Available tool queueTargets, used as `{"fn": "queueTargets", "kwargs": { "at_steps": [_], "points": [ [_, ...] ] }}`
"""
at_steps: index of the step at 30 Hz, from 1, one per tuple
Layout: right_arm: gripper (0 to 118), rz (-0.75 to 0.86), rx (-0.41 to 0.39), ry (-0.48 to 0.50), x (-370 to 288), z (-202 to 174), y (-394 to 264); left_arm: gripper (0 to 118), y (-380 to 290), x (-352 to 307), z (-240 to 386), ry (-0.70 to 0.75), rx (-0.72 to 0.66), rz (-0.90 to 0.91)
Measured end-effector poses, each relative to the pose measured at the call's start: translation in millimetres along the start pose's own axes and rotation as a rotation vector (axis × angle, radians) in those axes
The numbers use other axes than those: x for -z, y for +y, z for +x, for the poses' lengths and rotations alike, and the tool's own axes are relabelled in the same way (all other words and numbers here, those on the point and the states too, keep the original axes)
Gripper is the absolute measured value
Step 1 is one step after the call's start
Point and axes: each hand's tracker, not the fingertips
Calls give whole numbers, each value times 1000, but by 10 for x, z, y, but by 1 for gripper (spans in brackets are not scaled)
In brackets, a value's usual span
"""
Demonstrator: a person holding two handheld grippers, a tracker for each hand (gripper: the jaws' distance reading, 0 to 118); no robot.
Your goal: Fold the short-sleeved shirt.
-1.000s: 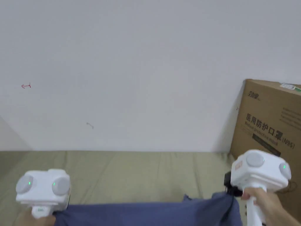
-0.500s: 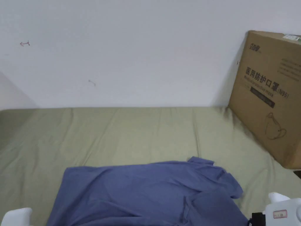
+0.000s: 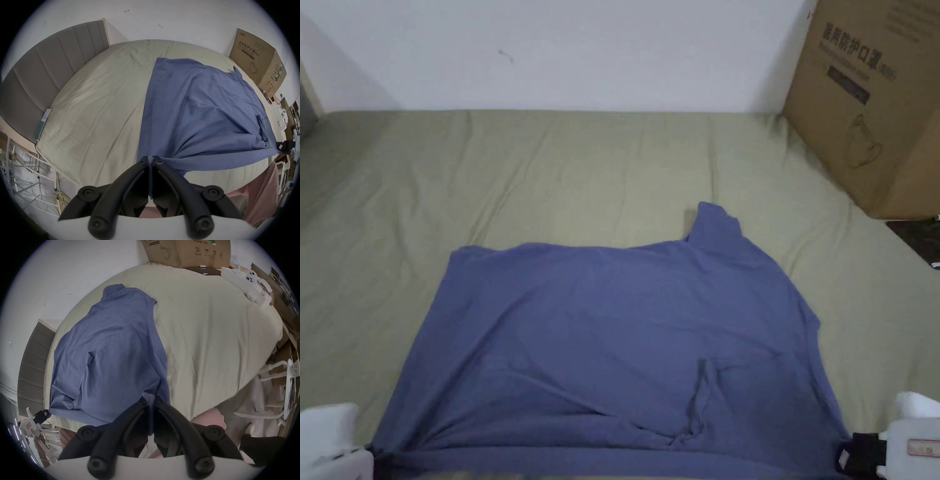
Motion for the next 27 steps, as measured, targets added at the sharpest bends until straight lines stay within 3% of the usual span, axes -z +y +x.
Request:
{"fn": "queueTargets", "kwargs": {
  "at_steps": [3, 5, 6, 7, 8, 9, 11, 12, 13, 14, 15, 16, 19, 20, 22, 23, 25, 26, 27],
  "points": [
    [3, 57, -49, 7, -68, -34, -57, 15, -45, -61, 69, 23, 33, 31],
    [7, 76, -77, -39, -92, -69, -34, 64, -32, -77, 91, 76, 61, 6],
    [20, 82, -84, -66, -117, -103, -39, 84, -40, -106, 81, 59, 51, 7],
    [55, 99, -94, -103, -137, -131, -57, 96, -49, -155, 70, 41, 36, 16],
    [83, 108, -111, -122, -164, -160, -85, 96, -60, -240, 60, -6, 10, 38],
    [90, 127, -124, -128, -219, -153, -105, 95, -68, -303, 52, -29, -7, 43],
    [90, 166, -178, -117, -329, -217, -196, 93, -124, -430, 18, -70, -33, 56],
    [89, 185, -208, -125, -363, -254, -261, 86, -157, -493, 10, -92, -46, 76],
    [85, 210, -253, -138, -396, -276, -324, 61, -204, -559, 2, -116, -66, 99],
    [65, 221, -321, -169, -411, -335, -422, 34, -263, -590, -9, -126, -80, 111],
    [29, 247, -344, -212, -416, -378, -498, 7, -318, -590, -7, -112, -85, 106],
    [0, 252, -347, -241, -385, -385, -547, 2, -376, -586, 10, -102, -82, 101],
    [0, 186, -286, -110, -395, -308, -587, 1, -526, -576, 3, -72, -74, 91],
    [0, 191, -256, -122, -389, -298, -599, 1, -551, -563, -5, -64, -81, 80],
    [0, 184, -276, -147, -363, -287, -592, 5, -568, -541, -3, -40, -79, 73],
    [0, 185, -279, -156, -355, -276, -592, 22, -562, -513, -19, -14, -47, 70],
    [0, 182, -275, -161, -344, -262, -579, 84, -513, -466, 5, -18, -23, 59],
    [0, 173, -265, -159, -335, -243, -567, 97, -484, -414, 9, -30, -27, 58],
    [0, 169, -252, -151, -326, -216, -562, 100, -463, -342, 11, -59, -42, 54]
  ]
}}
